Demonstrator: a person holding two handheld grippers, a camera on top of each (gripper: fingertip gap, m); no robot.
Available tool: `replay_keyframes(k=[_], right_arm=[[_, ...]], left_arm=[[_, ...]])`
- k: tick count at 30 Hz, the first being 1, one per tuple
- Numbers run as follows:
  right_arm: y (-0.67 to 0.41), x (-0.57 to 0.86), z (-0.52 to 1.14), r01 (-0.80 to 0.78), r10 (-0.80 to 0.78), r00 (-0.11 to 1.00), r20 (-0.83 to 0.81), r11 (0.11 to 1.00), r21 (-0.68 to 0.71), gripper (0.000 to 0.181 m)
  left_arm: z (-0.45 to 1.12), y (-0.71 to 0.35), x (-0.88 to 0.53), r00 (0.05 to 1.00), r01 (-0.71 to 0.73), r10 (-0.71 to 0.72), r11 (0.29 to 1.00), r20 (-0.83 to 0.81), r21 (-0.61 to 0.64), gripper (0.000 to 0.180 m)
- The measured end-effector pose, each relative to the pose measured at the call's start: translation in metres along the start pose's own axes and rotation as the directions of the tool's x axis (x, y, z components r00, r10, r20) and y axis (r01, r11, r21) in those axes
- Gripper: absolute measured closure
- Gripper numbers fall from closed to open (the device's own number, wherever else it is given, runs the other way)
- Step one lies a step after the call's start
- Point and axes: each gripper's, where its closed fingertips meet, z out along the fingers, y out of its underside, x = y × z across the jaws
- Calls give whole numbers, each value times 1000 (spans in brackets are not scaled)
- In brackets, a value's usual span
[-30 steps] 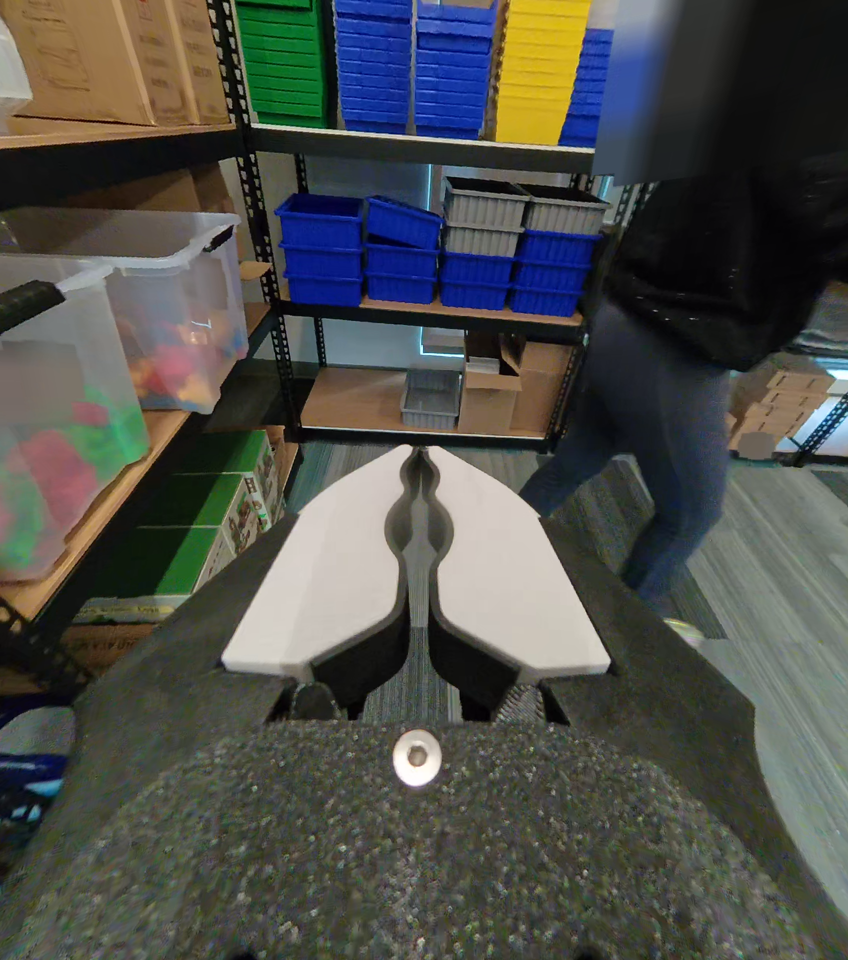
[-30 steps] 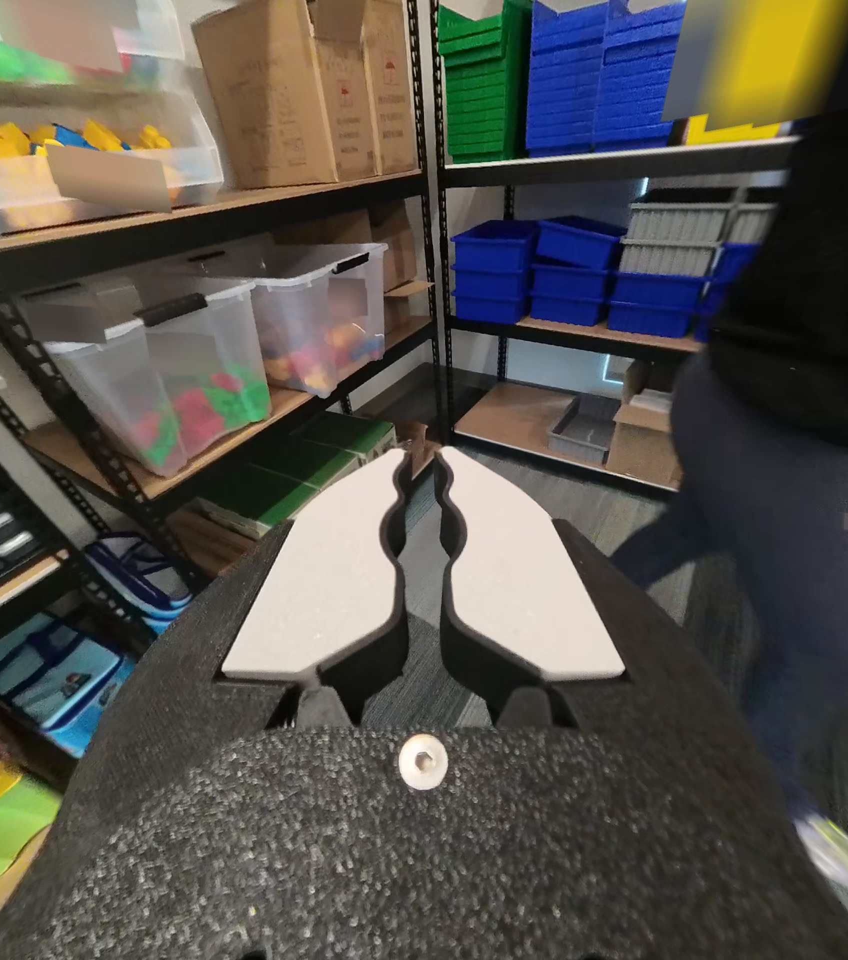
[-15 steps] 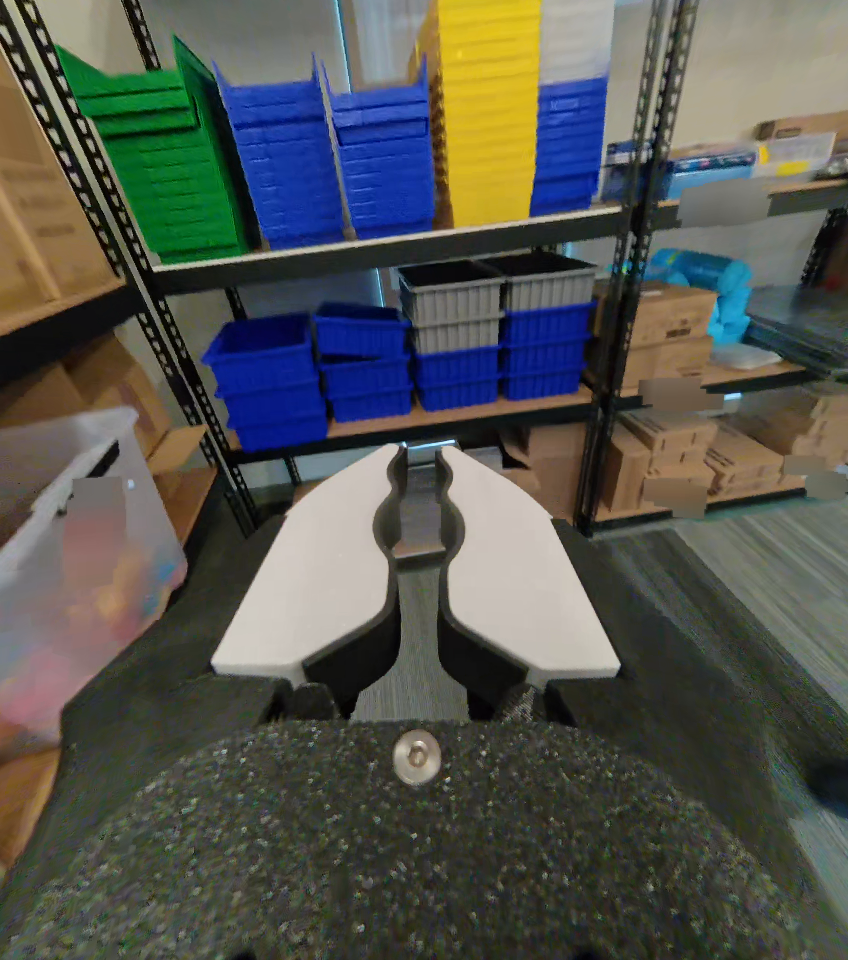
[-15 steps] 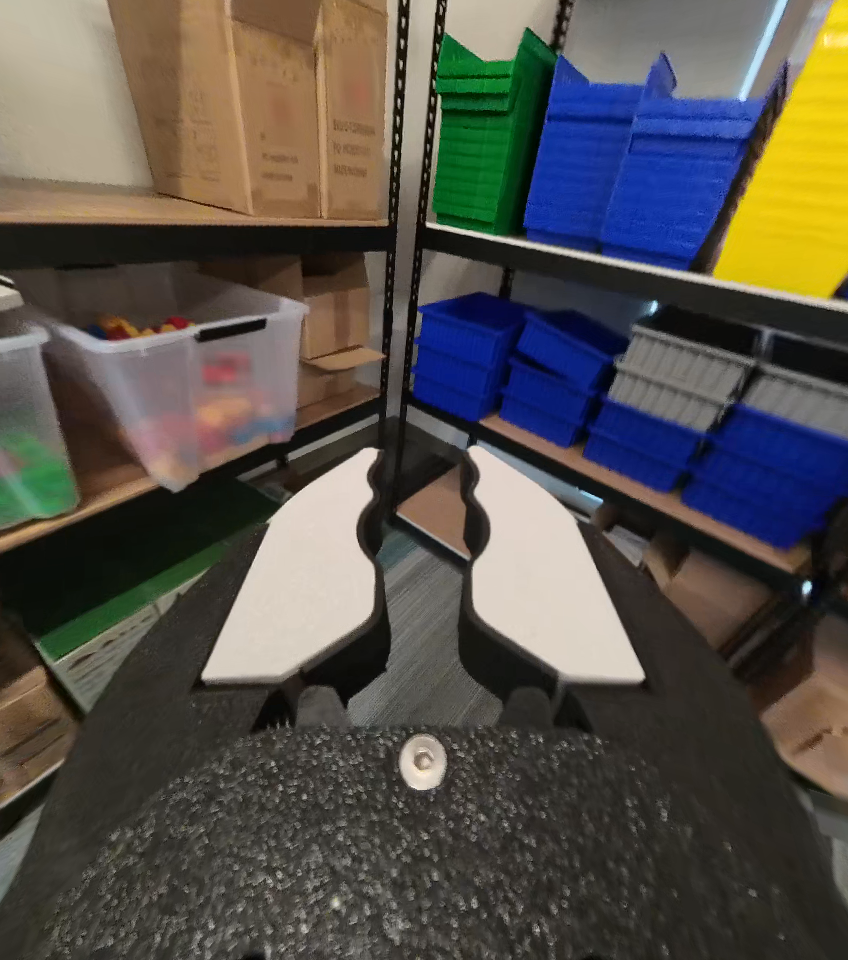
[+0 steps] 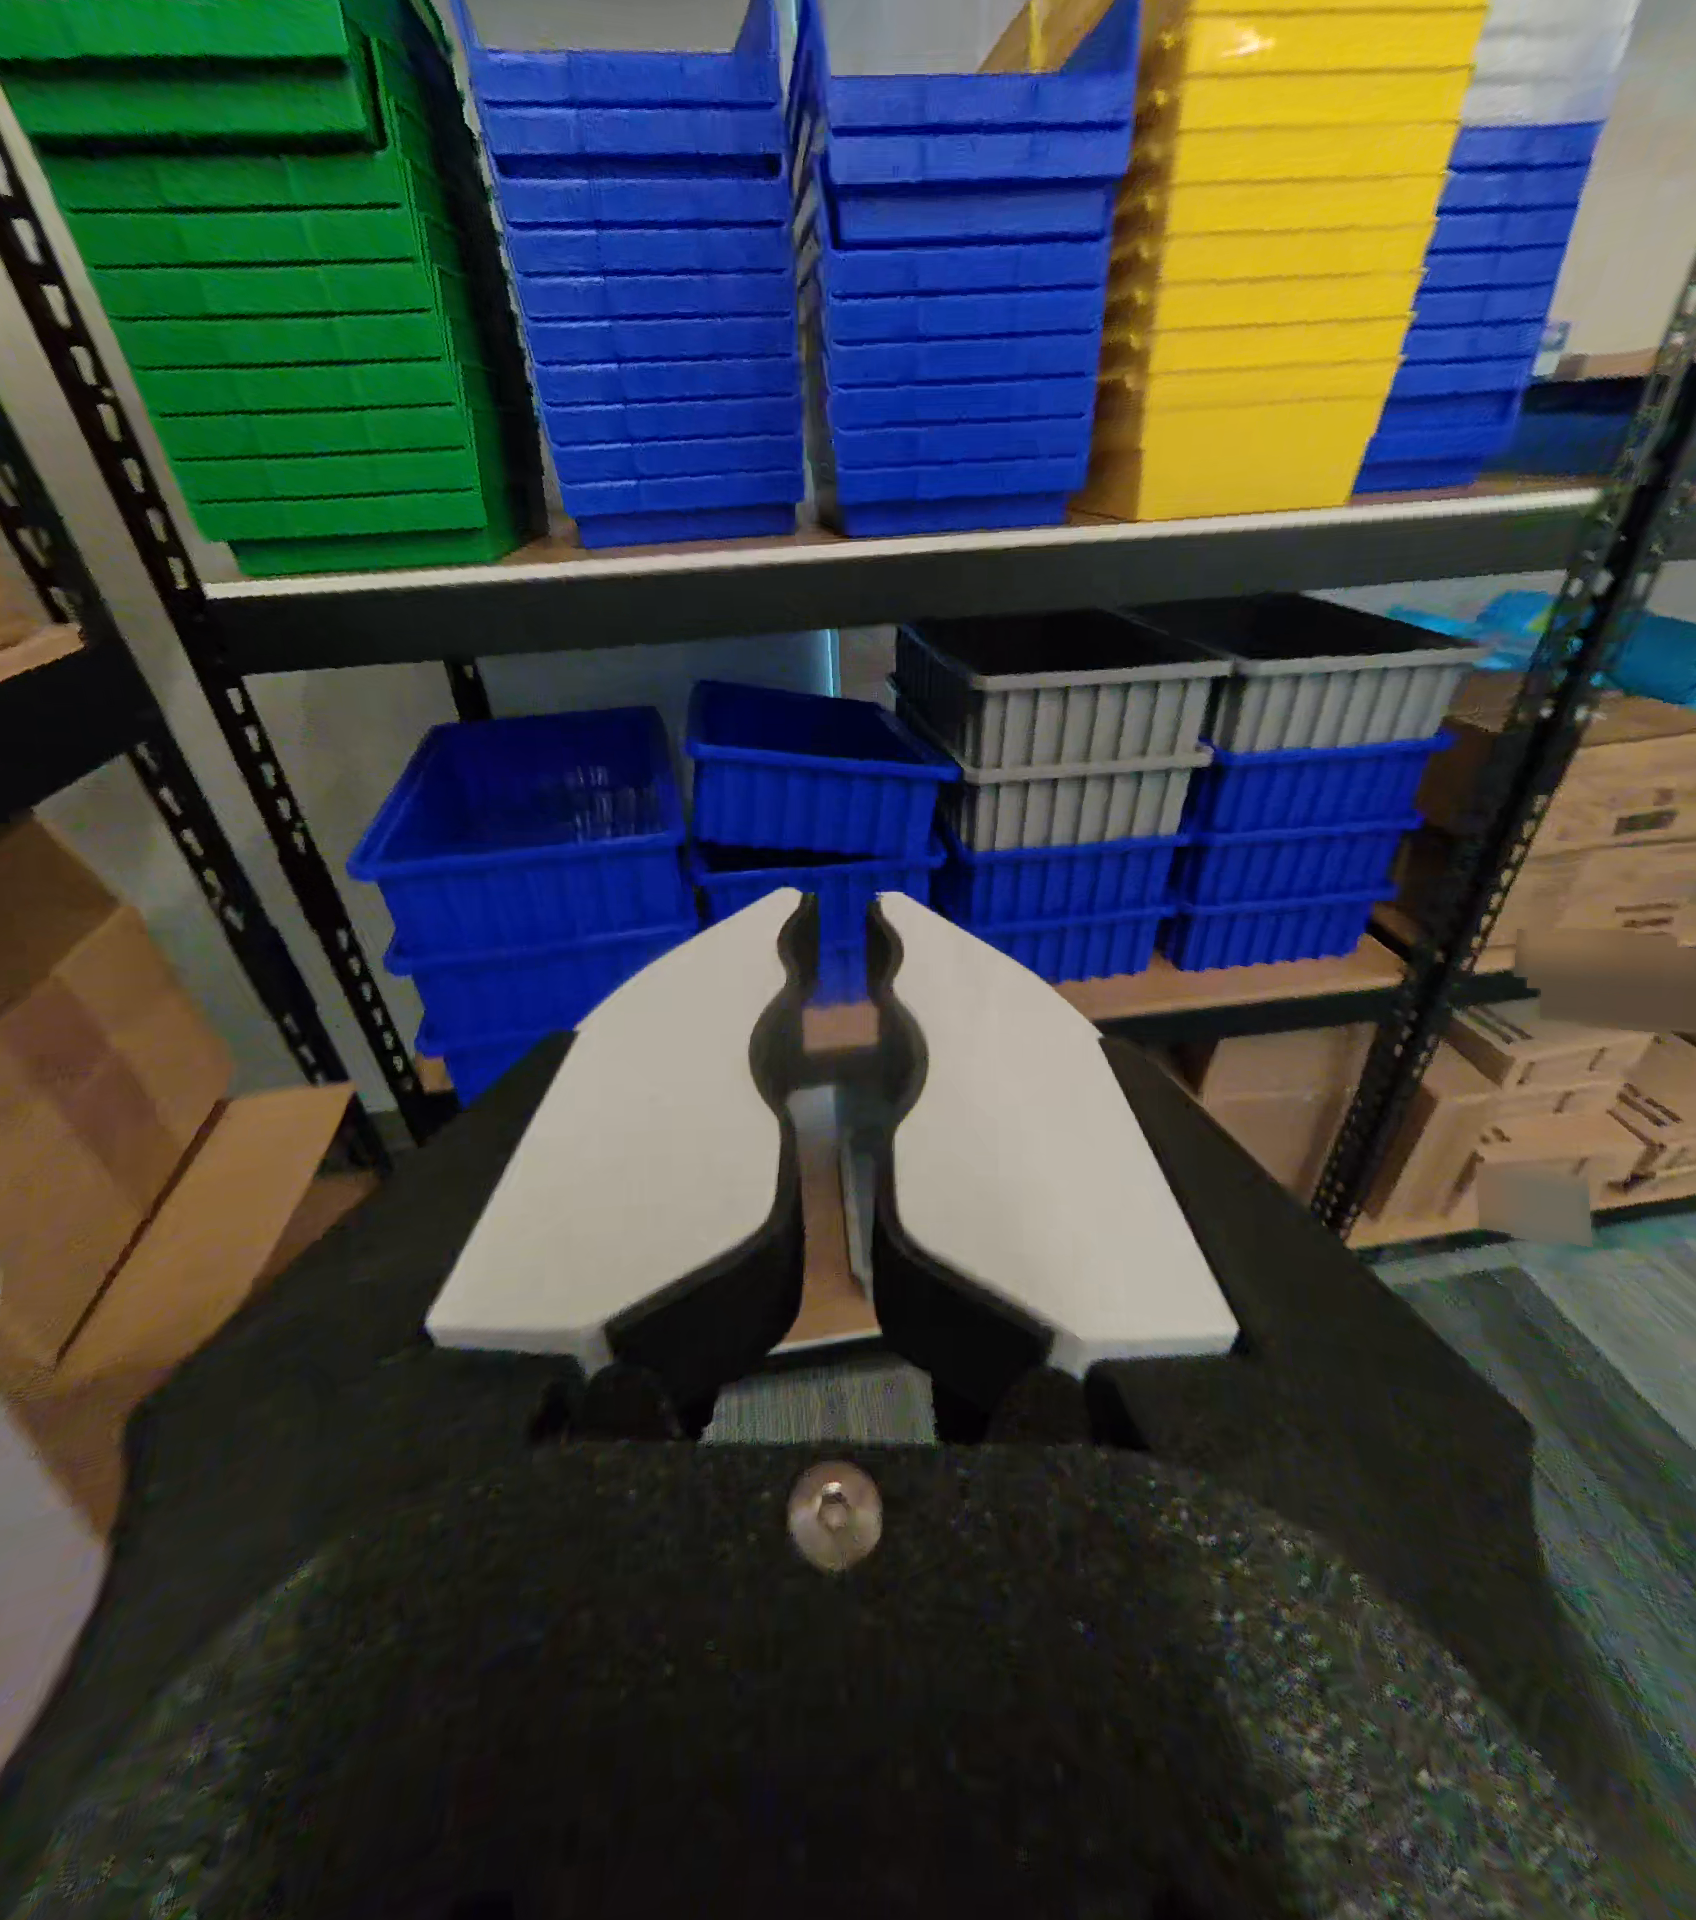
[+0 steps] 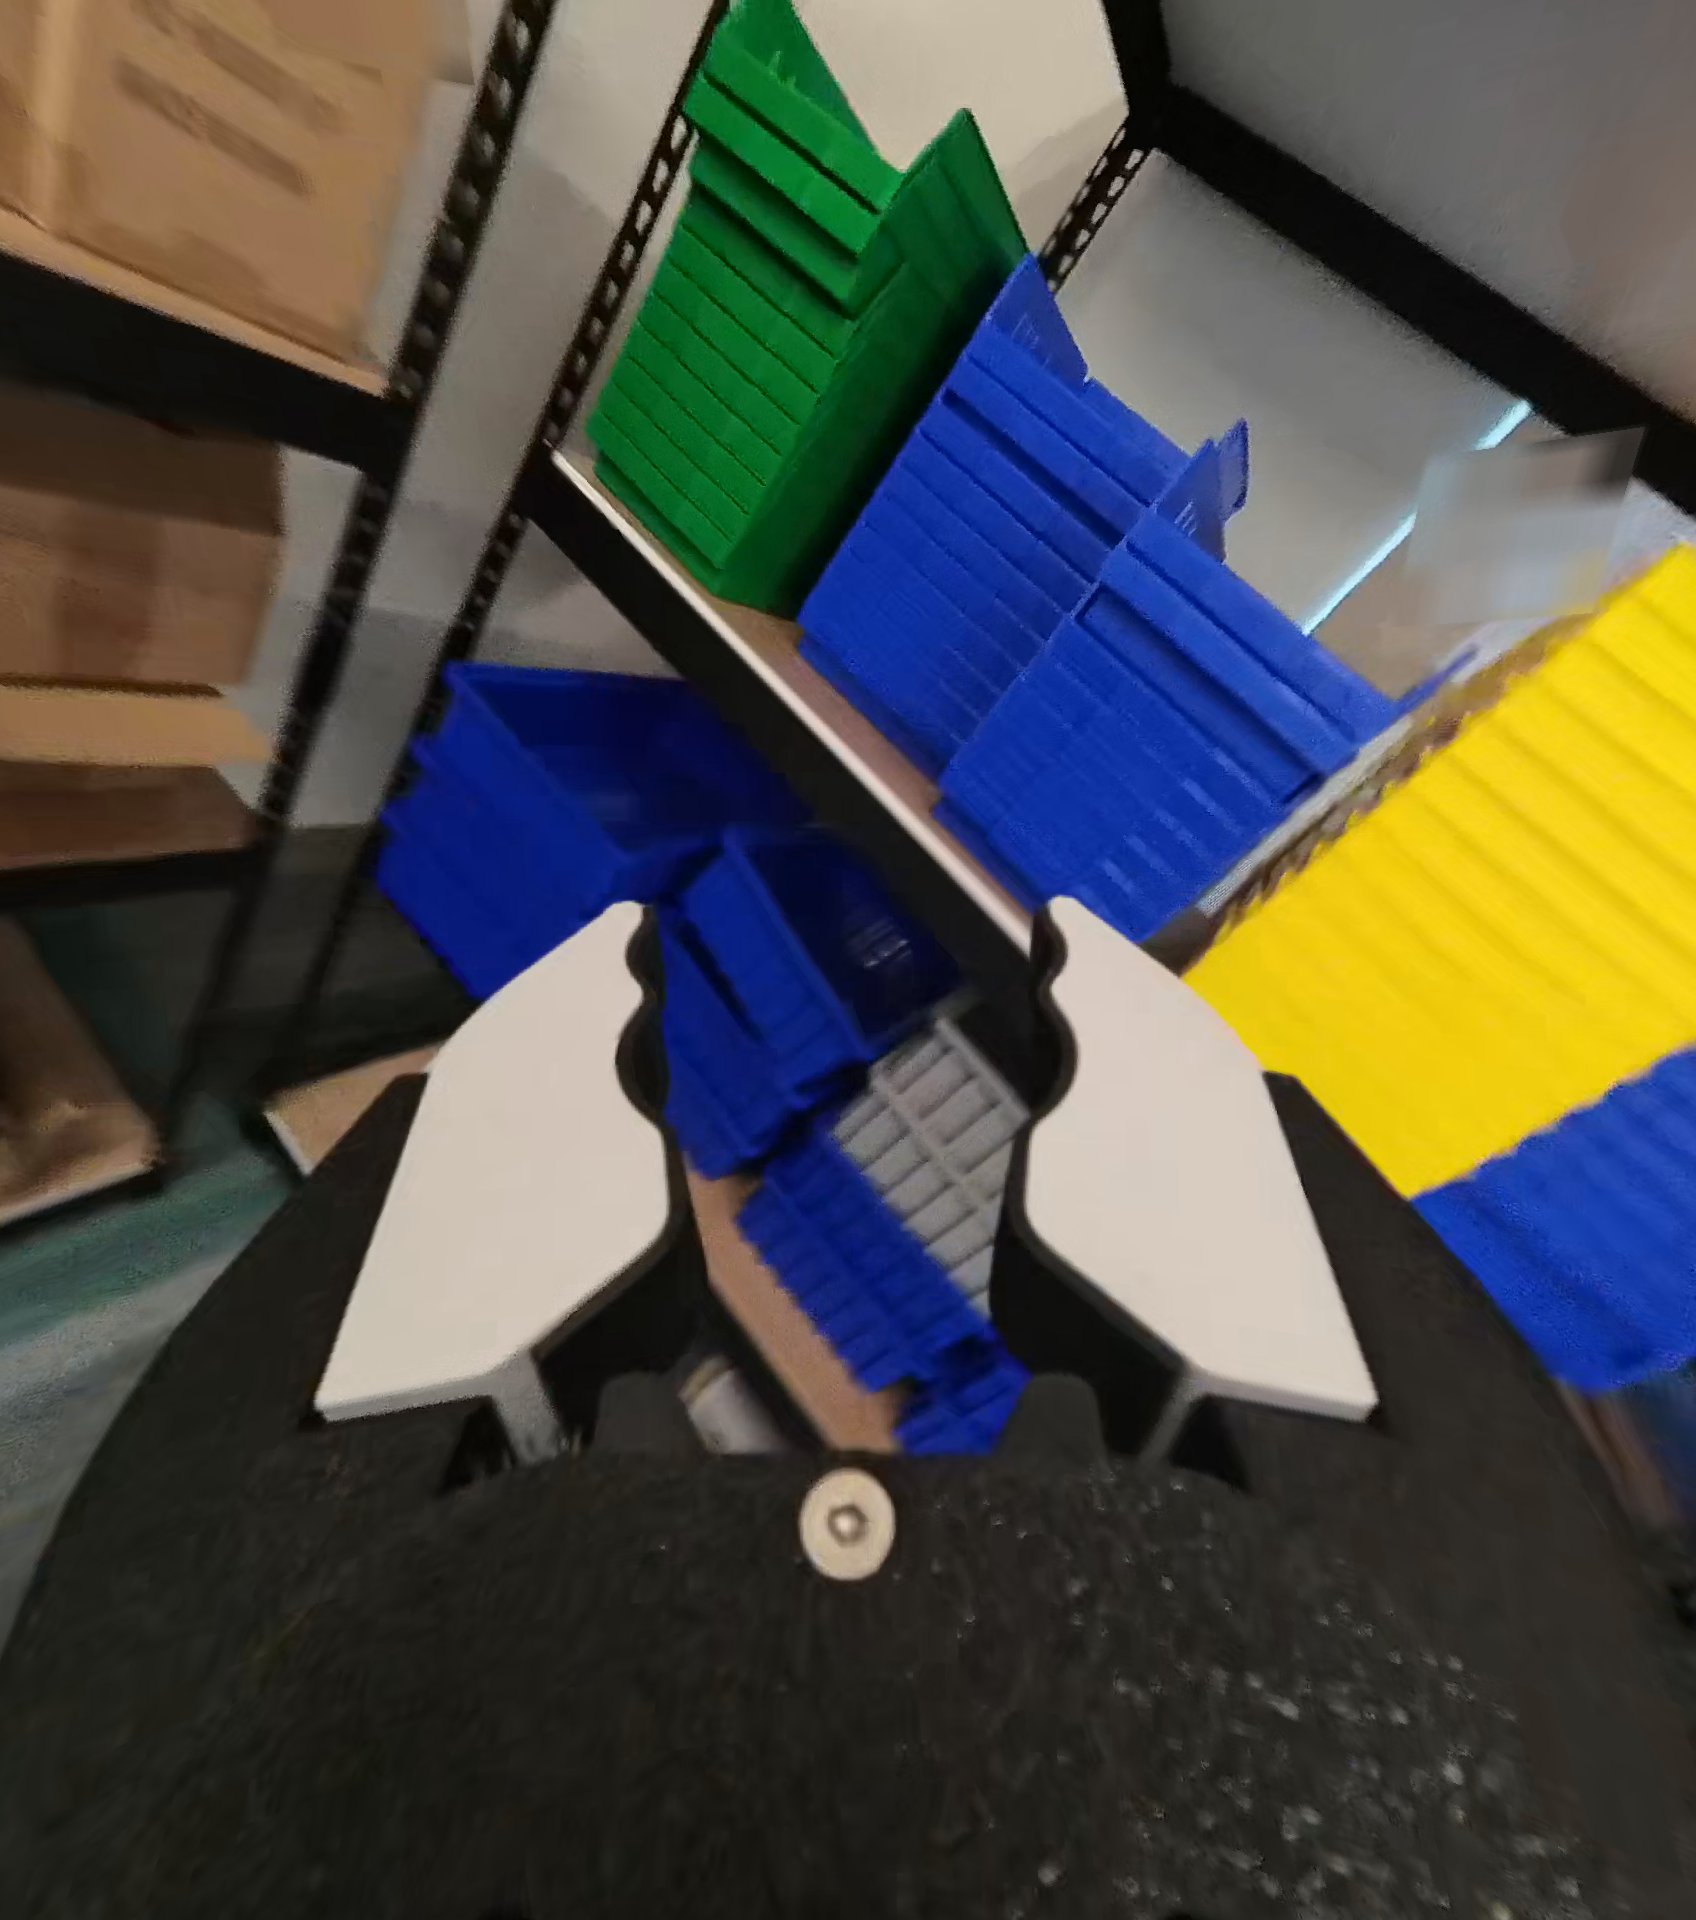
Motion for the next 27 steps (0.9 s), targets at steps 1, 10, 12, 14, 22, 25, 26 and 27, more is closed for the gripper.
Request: replay_keyframes(k=[1, 10, 12, 14, 22, 25, 26, 27], right_arm=[[-4, 18, 31, 63, -63, 998, -3, 998, -16, 112], [13, 190, 295, 411, -413, 909, 54, 870, -273, 99], [29, 222, 344, 510, -519, 852, 72, 790, -339, 93], [43, 243, 384, 580, -585, 802, 116, 720, -381, 87], [76, 252, 438, 740, -640, 668, 380, 522, -423, 101], [73, 250, 433, 732, -562, 681, 469, 527, -432, 116], [71, 252, 433, 732, -548, 681, 485, 535, -423, 118], [70, 252, 432, 736, -543, 676, 499, 527, -424, 119]], left_arm=[[25, -6, -13, 1000, 0, 0, 1000, -8, 15, 172], [205, -29, -88, 1000, -18, 19, 999, -16, 28, 168], [236, -27, -95, 1000, -10, 9, 999, 8, 40, 168], [263, -24, -101, 999, 6, -8, 998, 37, 55, 168], [357, -6, -104, 997, 67, -68, 997, 27, 28, 169], [385, -8, -102, 997, 72, -72, 997, -9, 37, 170], [395, -9, -102, 997, 72, -71, 997, -23, 38, 170], [403, -10, -100, 997, 72, -70, 997, -39, 39, 170]])
